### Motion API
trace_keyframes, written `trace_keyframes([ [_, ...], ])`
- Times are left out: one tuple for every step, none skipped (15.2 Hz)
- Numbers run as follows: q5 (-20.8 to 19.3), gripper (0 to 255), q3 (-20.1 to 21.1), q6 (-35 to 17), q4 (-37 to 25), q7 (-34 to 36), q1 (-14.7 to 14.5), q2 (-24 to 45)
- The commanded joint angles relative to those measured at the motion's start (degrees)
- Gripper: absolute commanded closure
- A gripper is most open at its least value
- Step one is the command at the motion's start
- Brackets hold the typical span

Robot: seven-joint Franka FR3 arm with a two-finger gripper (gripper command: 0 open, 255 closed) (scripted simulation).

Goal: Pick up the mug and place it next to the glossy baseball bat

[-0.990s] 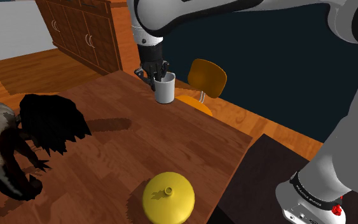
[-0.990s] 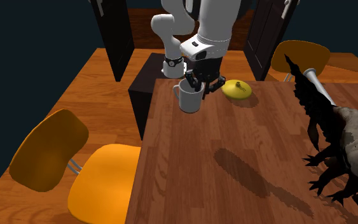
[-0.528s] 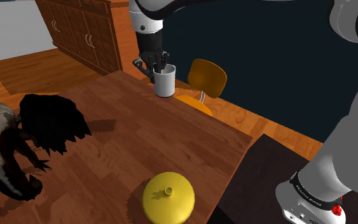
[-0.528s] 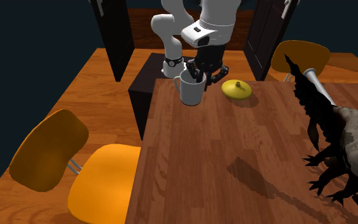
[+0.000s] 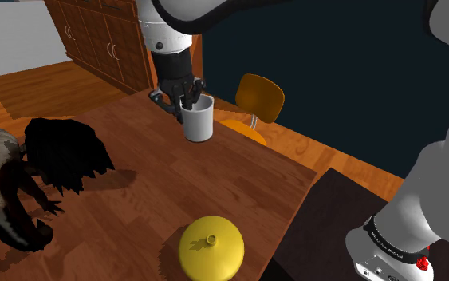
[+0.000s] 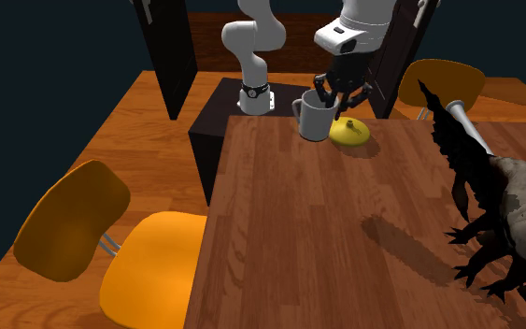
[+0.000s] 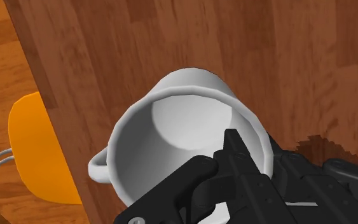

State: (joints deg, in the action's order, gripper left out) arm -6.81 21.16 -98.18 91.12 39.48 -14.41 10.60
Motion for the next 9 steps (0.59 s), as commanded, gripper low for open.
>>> trace_keyframes([
  [0.1,255,0.9,-0.3,0.8,2.4,-1.3,-0.4],
  [0.1,255,1.5,-0.3,1.0,3.7,-2.1,-0.5],
  [0.1,255,2.0,-0.2,1.1,4.9,-2.8,-0.6],
  [0.1,255,2.5,-0.1,1.2,6.2,-3.6,-0.6],
  [0.1,255,3.0,-0.1,1.1,7.5,-4.3,-0.6],
  [0.0,255,3.5,0.0,1.0,8.8,-5.1,-0.5],
  [0.0,255,4.1,0.2,0.9,10.1,-5.9,-0.3],
  [-0.1,255,4.6,0.3,0.6,11.4,-6.7,-0.1],
  [-0.3,255,5.1,0.5,0.3,12.8,-7.6,0.2],
])
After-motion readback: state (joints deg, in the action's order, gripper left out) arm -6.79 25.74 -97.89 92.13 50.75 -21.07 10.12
